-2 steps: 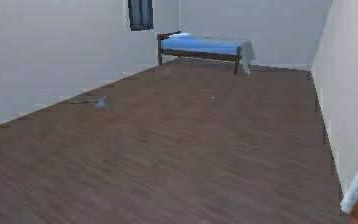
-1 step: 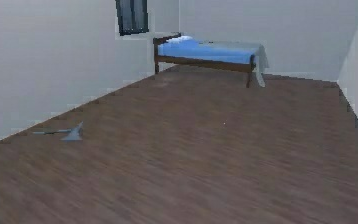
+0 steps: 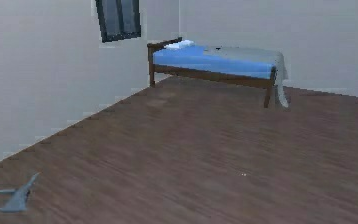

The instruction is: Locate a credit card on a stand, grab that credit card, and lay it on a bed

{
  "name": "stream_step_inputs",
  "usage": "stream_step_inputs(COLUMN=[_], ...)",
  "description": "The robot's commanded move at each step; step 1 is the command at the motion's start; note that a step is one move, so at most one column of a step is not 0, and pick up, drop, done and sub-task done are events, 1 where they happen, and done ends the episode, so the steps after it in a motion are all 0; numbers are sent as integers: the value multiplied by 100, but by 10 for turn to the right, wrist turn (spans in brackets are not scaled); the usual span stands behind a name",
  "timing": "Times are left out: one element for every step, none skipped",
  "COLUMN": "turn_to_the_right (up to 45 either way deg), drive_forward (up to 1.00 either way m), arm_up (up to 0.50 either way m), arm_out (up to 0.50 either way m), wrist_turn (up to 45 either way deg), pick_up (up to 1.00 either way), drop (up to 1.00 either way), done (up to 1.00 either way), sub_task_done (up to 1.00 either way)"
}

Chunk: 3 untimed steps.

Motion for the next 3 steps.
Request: stream_step_inputs(turn_to_the_right=[0,0,30], drive_forward=[100,55,0], arm_up=[0,0,0], arm_out=[0,0,0], wrist_turn=[0,0,0], pick_up=[0,0,0], drop=[0,0,0], done=[0,0,0], sub_task_done=[0,0,0])
